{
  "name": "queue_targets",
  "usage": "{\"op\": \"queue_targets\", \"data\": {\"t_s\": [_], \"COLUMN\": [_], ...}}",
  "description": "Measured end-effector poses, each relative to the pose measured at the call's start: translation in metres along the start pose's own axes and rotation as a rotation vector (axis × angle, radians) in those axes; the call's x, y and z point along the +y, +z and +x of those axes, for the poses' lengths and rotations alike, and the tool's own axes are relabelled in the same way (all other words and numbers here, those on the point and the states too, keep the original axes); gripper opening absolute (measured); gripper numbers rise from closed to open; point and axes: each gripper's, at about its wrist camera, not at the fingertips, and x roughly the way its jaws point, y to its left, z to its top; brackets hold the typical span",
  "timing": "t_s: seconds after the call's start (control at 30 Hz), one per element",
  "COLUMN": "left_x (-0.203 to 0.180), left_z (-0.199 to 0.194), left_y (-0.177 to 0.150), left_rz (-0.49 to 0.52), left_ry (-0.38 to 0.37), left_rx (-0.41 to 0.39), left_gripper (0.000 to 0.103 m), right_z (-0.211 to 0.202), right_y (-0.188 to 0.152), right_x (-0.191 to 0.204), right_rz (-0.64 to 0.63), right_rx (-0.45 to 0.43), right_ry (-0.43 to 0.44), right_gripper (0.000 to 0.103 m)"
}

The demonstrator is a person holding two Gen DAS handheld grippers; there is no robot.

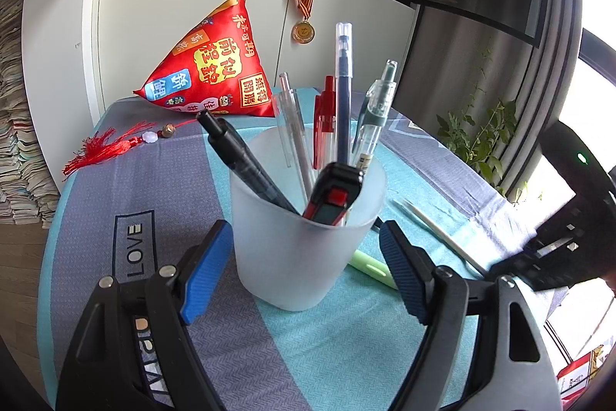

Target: Organize stationery

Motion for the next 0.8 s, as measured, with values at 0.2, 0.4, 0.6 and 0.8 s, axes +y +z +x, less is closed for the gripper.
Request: {"op": "queue_targets", "data": {"t_s": [0.2,0.4,0.6,0.8], "left_x": [0.0,0.0,0.0,-0.001], "left_z": [0.0,0.0,0.0,0.0], "left_y": [0.0,-0.001,-0.001,-0.001], "left_rz": [0.004,-0.003,-0.001,-0.001], "left_ry": [-0.001,-0.004,-0.003,-0.003], "left_rx": [-0.002,0.002,0.003,0.003], "left_gripper": [0.078,0.078,0.079,0.079], "right_z": [-0.015,-0.026,-0.004,0.01], "right_y": [-0.025,0.015,0.045,0.06], "right_x": [-0.018,-0.014,0.0,0.002], "right_rz": [0.044,0.066,0.0,-0.014], "right_rx": [-0.022,-0.169,-0.14,-0.092], "right_ry": [-0.057,-0.009,-0.015,-0.01], "right_gripper": [0.02,0.034,0.034,0.034]}}
